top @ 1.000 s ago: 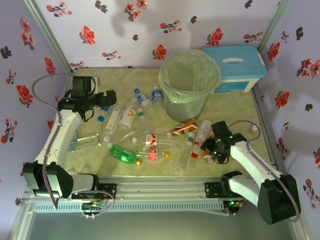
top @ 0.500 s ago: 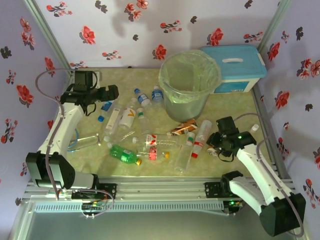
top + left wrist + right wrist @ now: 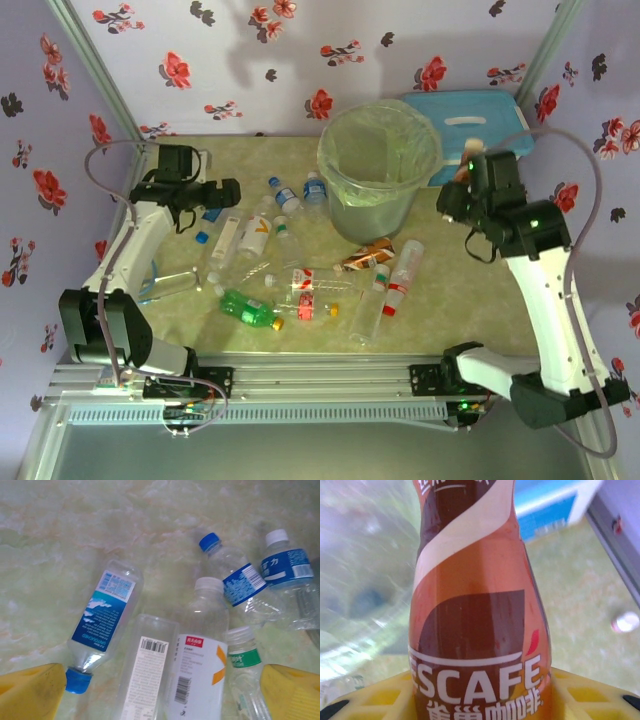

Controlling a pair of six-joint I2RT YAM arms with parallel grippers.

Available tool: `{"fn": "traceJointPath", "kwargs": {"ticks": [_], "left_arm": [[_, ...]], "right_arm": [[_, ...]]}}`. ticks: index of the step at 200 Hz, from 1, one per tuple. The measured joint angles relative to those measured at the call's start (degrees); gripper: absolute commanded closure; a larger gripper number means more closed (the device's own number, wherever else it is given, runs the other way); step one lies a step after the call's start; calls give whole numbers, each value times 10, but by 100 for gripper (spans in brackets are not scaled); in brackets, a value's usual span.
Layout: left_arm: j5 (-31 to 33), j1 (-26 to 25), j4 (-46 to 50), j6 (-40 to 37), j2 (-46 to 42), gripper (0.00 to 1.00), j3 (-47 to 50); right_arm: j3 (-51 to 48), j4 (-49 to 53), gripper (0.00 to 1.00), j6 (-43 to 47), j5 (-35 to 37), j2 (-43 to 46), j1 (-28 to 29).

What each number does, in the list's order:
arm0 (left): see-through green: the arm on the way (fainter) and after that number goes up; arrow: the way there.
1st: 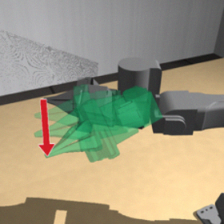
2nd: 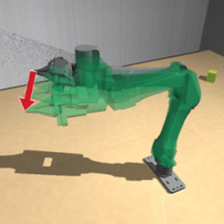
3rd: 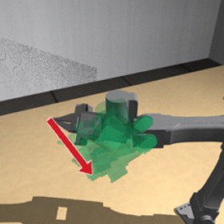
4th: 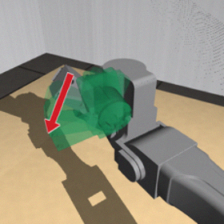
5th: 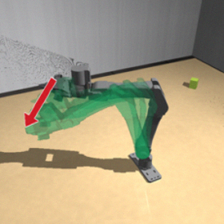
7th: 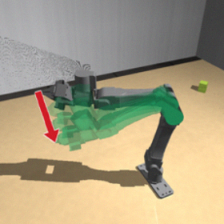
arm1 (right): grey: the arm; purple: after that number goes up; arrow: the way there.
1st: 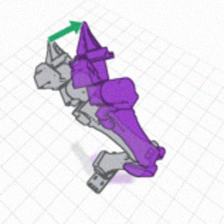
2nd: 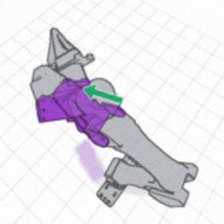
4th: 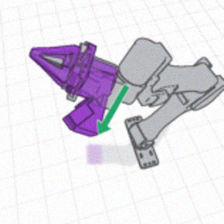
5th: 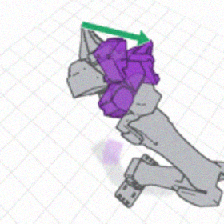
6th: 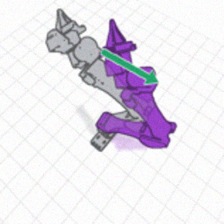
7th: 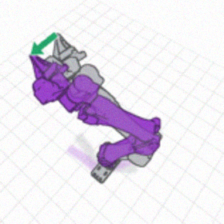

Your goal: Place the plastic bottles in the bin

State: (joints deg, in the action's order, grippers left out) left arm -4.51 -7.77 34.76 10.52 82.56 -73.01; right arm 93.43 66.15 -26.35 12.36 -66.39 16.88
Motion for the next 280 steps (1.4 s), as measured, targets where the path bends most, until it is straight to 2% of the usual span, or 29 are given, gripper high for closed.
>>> {"fn": "traceJointPath", "kwargs": {"ticks": [28, 56, 89, 125, 206, 280], "left_arm": [[55, 4, 14, -32, 3, 0, 0], [99, 19, 20, -54, 4, 0, 0], [118, 31, 23, -67, 23, 0, 0], [123, 36, 29, -86, 47, 0, 0], [125, 46, 31, -110, 69, 0, 0], [125, 46, 33, -121, 82, 0, 0]], "right_arm": [[97, -19, 58, 35, -37, -68, 0], [190, -38, 60, 55, -89, -173, 9], [323, -37, 60, 81, -125, -315, 38], [447, 17, 60, 111, -138, -443, 53], [465, 105, 60, 175, -137, -565, 54], [465, 128, 53, 214, -132, -640, 54]]}}
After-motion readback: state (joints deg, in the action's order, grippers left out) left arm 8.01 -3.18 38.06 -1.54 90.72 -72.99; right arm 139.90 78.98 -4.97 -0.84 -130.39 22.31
